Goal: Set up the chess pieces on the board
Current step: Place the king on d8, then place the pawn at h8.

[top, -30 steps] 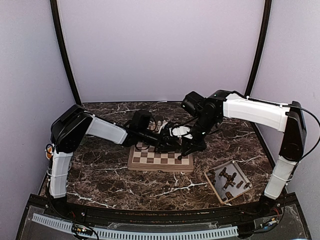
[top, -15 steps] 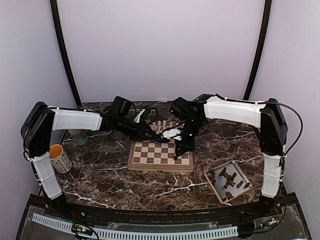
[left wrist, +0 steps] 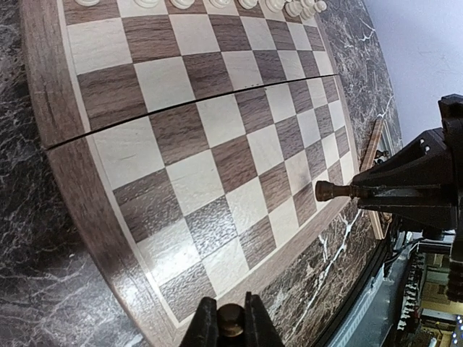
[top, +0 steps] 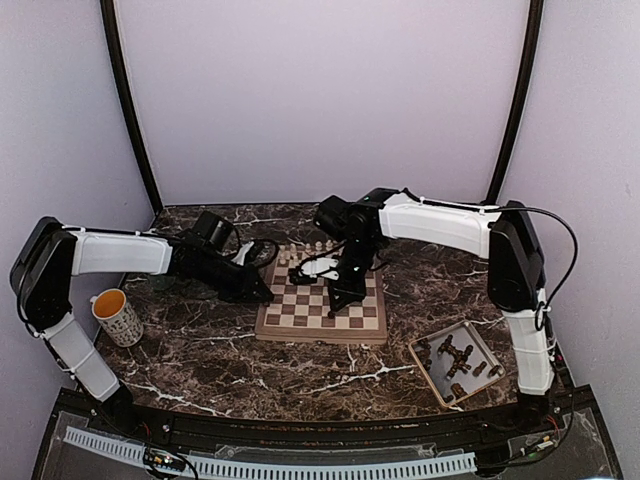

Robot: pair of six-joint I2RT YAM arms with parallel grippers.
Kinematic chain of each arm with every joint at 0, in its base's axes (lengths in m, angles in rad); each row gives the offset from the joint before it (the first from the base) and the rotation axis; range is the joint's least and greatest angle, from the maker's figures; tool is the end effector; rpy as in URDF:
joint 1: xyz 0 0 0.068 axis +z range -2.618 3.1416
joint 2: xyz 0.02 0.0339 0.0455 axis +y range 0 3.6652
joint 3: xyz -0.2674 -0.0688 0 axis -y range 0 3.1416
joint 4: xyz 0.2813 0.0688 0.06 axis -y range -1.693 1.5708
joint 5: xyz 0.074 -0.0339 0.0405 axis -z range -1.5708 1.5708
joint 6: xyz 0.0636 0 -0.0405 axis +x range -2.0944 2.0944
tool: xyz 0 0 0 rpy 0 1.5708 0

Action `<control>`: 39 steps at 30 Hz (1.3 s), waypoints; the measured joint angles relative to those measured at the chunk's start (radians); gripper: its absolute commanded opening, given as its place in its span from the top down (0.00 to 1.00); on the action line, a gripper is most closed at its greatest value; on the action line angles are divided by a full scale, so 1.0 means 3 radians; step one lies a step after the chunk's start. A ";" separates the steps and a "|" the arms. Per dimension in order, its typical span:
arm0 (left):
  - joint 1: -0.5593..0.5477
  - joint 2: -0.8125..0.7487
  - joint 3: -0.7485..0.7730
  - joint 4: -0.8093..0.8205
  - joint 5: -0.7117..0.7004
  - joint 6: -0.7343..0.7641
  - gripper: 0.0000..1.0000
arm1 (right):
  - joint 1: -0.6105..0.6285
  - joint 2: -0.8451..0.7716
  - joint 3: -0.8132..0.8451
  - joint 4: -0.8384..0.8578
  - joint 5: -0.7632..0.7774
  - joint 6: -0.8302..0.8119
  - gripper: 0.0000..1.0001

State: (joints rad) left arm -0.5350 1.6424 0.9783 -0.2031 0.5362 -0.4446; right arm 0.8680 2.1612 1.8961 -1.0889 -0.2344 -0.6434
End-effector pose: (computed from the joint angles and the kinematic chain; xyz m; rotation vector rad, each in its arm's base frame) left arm 0.3111 -0.2221 0.1560 0.3740 2.5489 -1.0640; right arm 0.3024 0.3798 0.1872 -2.0362 2.1061 0.3784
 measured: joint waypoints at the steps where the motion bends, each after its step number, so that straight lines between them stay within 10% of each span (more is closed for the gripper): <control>1: 0.0006 -0.0028 -0.0018 -0.0006 -0.0013 0.0003 1.00 | 0.0015 0.0028 0.0025 -0.0023 0.0001 0.0006 1.00; 7: 0.0028 -0.0113 -0.0042 -0.0015 -0.0047 0.0050 1.00 | 0.0080 0.0168 0.0160 -0.0095 0.0014 0.0042 0.97; 14: 0.0031 -0.0113 -0.0066 0.0015 -0.0043 0.0083 1.00 | 0.0100 0.0202 0.0228 -0.0200 0.0015 0.0097 0.53; 26: -0.0009 -0.0122 -0.0610 0.1189 0.0052 0.0292 0.93 | -0.0381 -0.0089 0.0319 -0.0181 -0.0689 0.0198 0.48; 39: -0.0781 -0.0264 -0.1443 0.2655 -0.1427 0.0902 0.89 | -0.0537 -0.0348 -0.0146 0.0200 -0.0827 0.0352 0.48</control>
State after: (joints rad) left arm -0.7692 1.5631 0.5453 0.5934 0.1081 -0.1741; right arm 0.7071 2.0567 1.8523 -1.0290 -0.4824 -0.5377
